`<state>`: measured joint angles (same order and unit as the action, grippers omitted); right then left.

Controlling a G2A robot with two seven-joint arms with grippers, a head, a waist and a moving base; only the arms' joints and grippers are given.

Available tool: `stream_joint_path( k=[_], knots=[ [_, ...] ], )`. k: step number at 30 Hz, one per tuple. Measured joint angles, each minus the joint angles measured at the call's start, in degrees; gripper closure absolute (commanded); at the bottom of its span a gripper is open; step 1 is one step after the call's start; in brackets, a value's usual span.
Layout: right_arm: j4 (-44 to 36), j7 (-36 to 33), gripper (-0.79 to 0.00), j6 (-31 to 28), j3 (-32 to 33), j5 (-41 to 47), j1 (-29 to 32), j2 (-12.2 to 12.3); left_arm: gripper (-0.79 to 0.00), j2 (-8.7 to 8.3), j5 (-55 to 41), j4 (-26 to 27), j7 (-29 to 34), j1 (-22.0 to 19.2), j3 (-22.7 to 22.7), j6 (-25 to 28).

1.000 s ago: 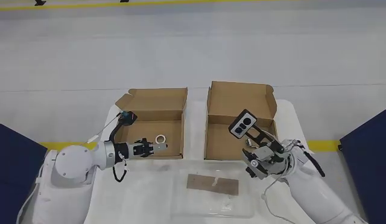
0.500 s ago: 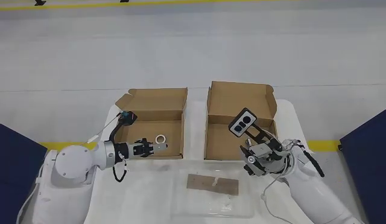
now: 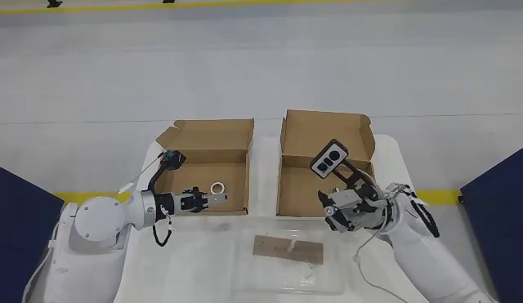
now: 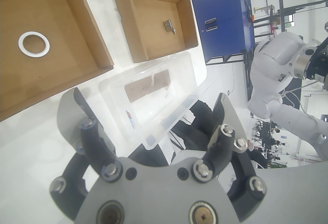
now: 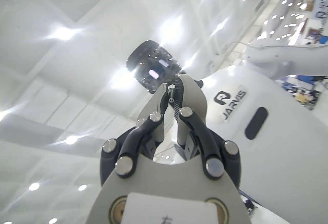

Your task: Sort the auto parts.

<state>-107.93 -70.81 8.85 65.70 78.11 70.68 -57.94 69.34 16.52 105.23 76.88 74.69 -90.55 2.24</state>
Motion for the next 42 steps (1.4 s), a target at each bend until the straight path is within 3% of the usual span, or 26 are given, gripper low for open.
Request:
stream_joint_path(
  k=[4, 16, 42],
  knots=[
    [-0.4, -0.3, 0.000, 0.4, 0.2, -0.7, 0.7, -0.2, -0.785, 0.00, 0.0, 0.0, 0.0, 0.0, 0.0, 0.0],
    [-0.2, 0.0, 0.000, 3.4, 0.2, 8.3, 1.0, -1.4, -0.785, 0.00, 0.0, 0.0, 0.0, 0.0, 0.0, 0.0],
    [-2.6, 6.0, 0.000, 5.0, 1.5, 12.2, 2.1, -2.6, -0.785, 0.00, 0.0, 0.0, 0.0, 0.0, 0.0, 0.0]
  ],
)
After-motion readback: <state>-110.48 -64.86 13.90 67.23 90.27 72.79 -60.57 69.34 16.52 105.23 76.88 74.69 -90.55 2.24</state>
